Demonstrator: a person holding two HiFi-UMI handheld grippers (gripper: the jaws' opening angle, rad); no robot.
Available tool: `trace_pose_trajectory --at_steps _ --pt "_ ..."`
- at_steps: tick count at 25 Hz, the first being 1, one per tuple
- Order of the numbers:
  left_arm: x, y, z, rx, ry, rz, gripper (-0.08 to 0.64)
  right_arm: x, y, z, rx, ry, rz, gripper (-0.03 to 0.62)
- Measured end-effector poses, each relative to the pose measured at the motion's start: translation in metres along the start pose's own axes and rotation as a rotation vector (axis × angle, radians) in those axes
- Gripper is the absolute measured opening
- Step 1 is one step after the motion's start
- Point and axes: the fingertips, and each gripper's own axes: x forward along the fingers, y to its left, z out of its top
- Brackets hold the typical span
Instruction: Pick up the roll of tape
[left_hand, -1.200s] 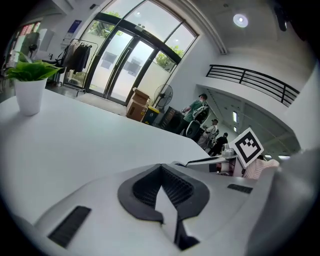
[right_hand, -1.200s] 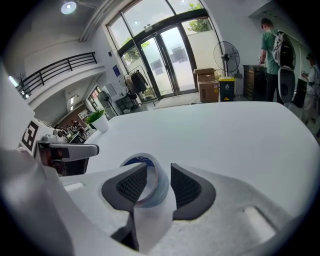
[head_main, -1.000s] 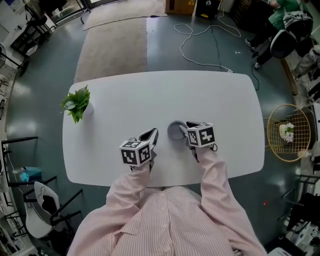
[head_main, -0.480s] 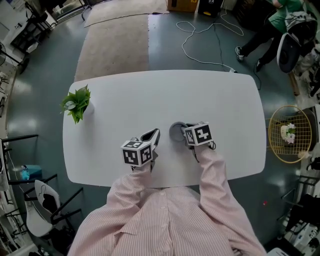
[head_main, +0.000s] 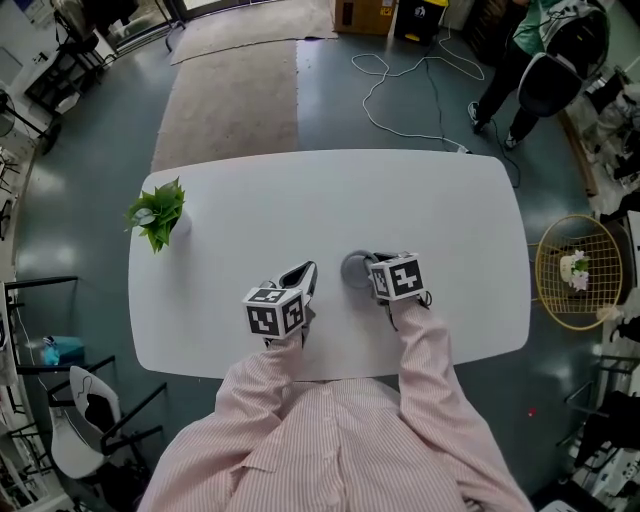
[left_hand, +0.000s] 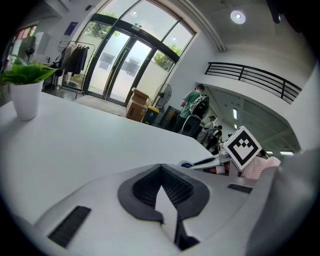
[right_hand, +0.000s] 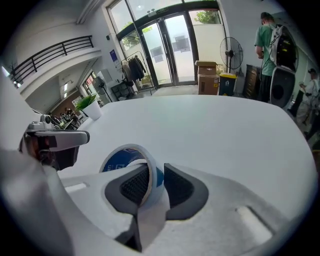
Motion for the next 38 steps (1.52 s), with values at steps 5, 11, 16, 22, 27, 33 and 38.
trace_pose_trajectory --at_steps 5,11,16,22,27,33,38 --pt "-0.007 -0.002 0.008 0.018 -0.037 0.006 0.002 -0.013 0.004 0.016 0.010 -0.113 0.012 0.083" --pt "-0.020 -0.008 0.025 0.048 -0.110 0.004 0.002 -0.035 0.013 0.033 0.031 -0.262 0.019 0.083" --pt "-0.031 -0.012 0.040 0.080 -0.161 0.005 0.002 -0.056 0.019 0.049 0.038 -0.389 0.031 0.083" --pt "-0.045 -0.023 0.061 0.113 -0.226 0.007 0.002 -0.085 0.023 0.064 0.056 -0.523 0.024 0.083" --pt "-0.058 -0.030 0.076 0.144 -0.278 0.003 0.002 -0.112 0.029 0.078 0.081 -0.651 0.028 0.083" --pt "-0.076 -0.036 0.090 0.169 -0.331 -0.002 0.002 -0.143 0.041 0.092 0.059 -0.762 0.040 0.083" --pt "-0.090 -0.044 0.101 0.198 -0.369 -0.013 0.002 -0.168 0.050 0.098 0.038 -0.840 0.049 0.083"
